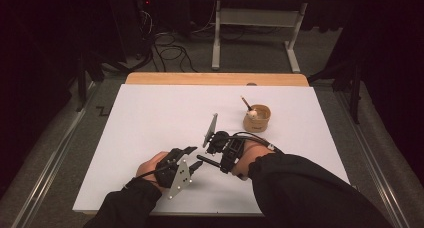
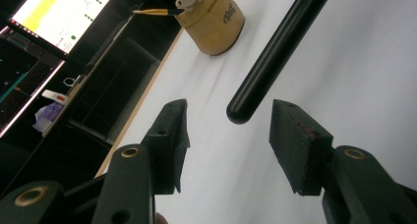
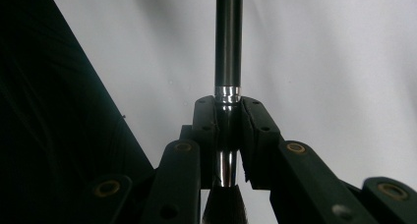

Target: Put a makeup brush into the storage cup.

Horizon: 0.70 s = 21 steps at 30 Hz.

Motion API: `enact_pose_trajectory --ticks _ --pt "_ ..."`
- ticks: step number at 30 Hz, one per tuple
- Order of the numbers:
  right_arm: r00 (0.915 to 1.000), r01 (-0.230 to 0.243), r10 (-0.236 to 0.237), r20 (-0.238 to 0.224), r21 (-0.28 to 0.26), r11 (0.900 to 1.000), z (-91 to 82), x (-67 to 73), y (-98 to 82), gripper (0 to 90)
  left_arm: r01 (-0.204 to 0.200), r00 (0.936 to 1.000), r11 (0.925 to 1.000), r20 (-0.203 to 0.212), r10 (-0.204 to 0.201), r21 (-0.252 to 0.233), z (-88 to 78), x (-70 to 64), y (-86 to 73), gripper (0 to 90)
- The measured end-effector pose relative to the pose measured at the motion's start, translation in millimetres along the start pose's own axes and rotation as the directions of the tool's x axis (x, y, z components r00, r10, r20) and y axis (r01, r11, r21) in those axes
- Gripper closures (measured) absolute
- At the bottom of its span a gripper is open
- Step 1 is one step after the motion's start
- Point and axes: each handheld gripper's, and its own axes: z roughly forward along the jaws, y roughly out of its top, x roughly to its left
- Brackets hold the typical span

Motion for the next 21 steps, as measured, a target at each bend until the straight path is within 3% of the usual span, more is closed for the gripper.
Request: enact_pose_trajectory --ticks 21 --pt "0.9992 0.038 -0.038 -0.015 0.047 0.998 1.9 7.3 18.6 79.5 -0.079 0.9965 0.9968 0.028 0.078 0.017 3.1 -8.9 1.7 58.7"
